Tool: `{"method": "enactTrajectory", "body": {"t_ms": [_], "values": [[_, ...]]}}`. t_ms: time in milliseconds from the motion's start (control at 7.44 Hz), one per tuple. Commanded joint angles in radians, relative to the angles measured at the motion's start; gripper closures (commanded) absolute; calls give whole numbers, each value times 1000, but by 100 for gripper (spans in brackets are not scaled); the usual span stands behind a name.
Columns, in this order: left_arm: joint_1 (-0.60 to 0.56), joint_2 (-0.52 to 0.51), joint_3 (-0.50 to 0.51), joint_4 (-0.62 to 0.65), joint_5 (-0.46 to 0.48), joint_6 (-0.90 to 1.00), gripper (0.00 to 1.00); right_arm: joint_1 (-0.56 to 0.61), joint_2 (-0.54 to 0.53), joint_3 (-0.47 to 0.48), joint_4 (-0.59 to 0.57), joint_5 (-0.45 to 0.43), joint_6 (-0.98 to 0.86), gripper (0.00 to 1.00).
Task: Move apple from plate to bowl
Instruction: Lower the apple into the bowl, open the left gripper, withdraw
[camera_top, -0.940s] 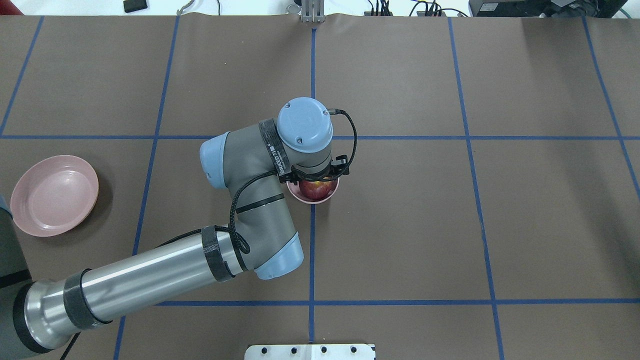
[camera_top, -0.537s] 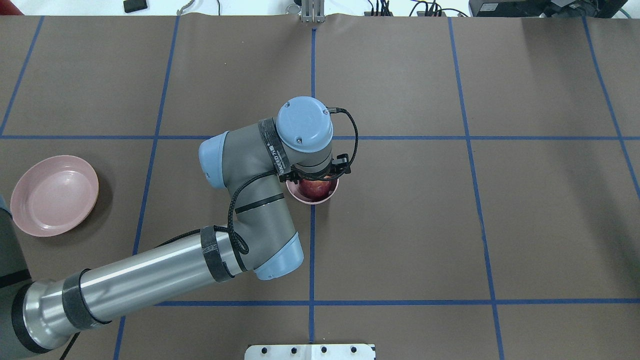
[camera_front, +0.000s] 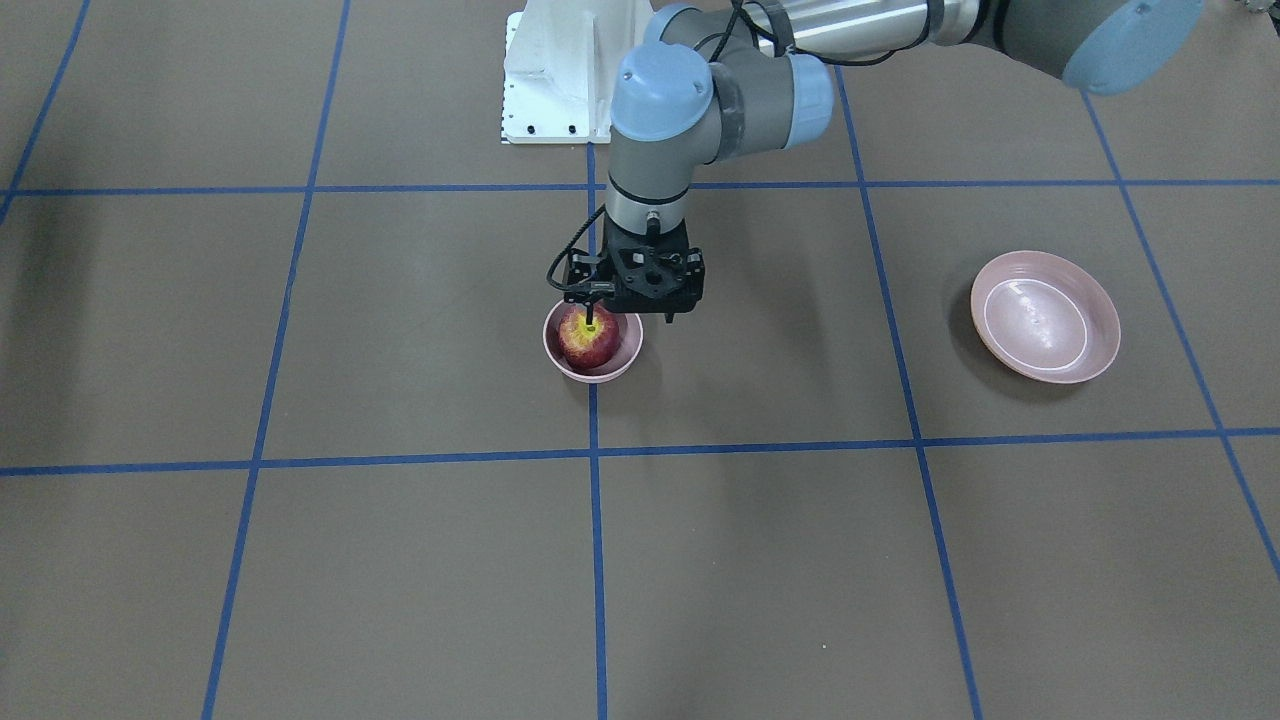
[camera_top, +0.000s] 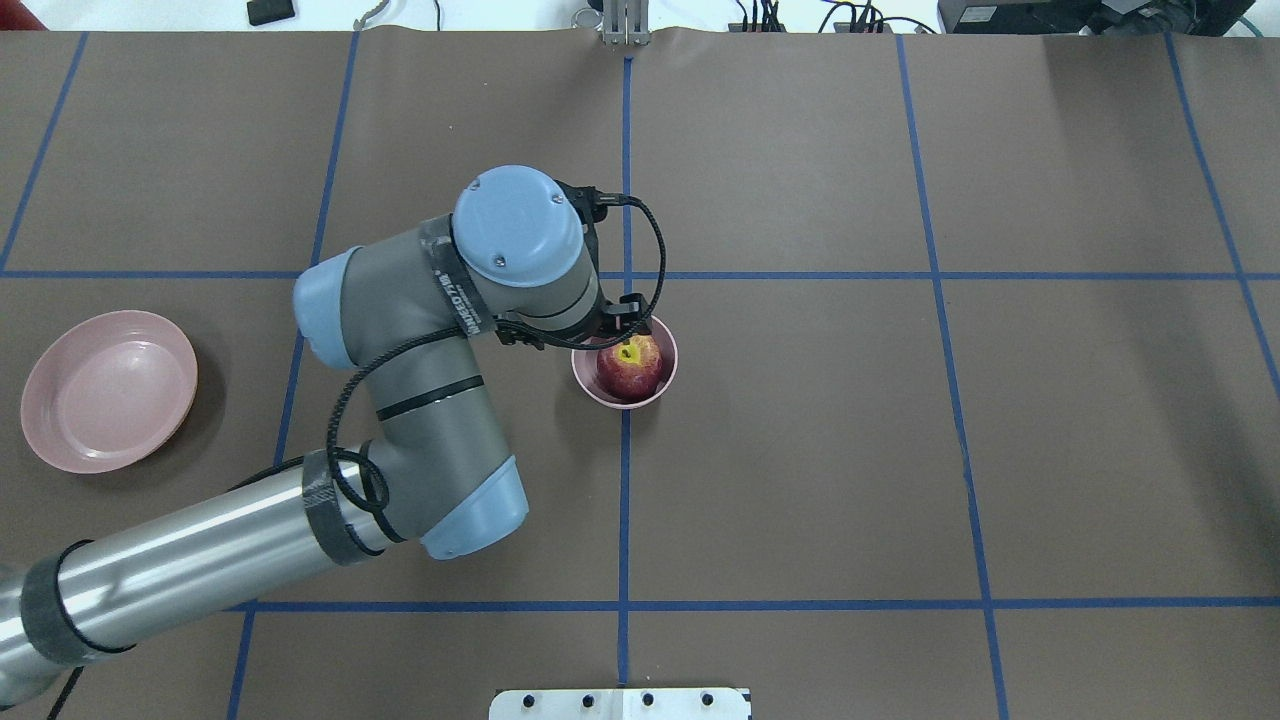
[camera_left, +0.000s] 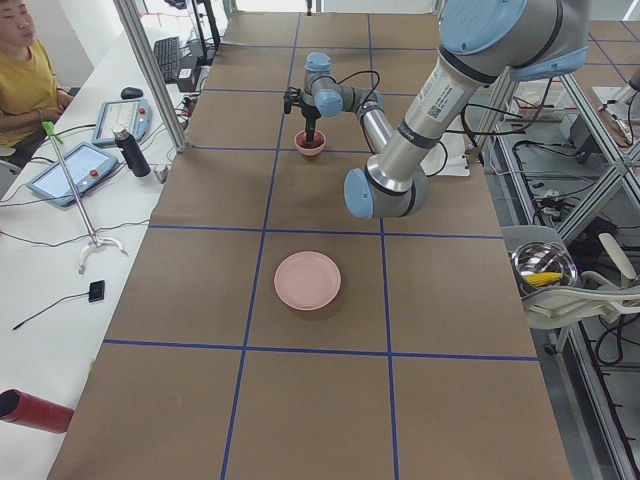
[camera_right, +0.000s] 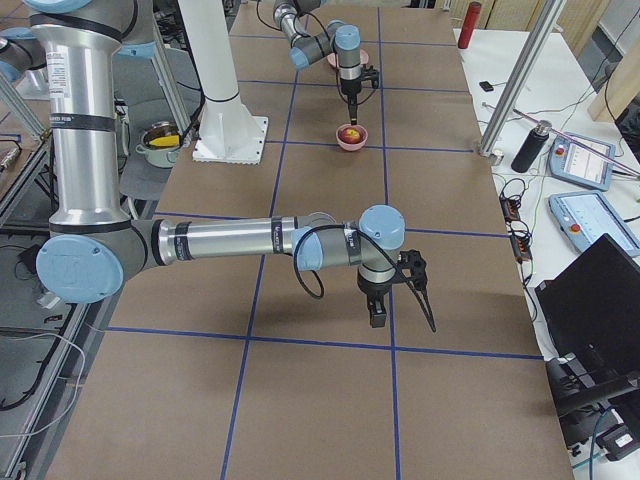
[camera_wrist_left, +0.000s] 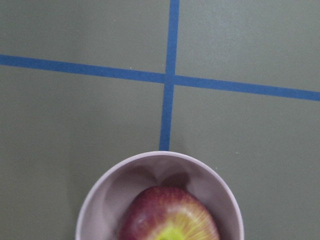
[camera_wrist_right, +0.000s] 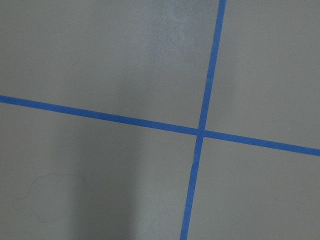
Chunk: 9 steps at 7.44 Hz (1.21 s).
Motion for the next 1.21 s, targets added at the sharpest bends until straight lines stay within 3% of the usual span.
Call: {"method": "enactTrajectory", "body": {"t_ms": [0, 269, 672, 1075], "values": [[-163, 159, -180, 142, -123, 277, 2, 13, -47, -8, 0, -8, 23, 0], [-387, 308, -238, 160, -283, 446, 2, 27, -52, -6, 7, -11, 32, 0], [-657, 550, -230, 160, -331, 930, 2, 27, -50, -9, 7, -9, 34, 0], [-904, 745, -87, 124, -505, 1264, 2, 27, -50, -12, 7, -9, 37, 0]]}}
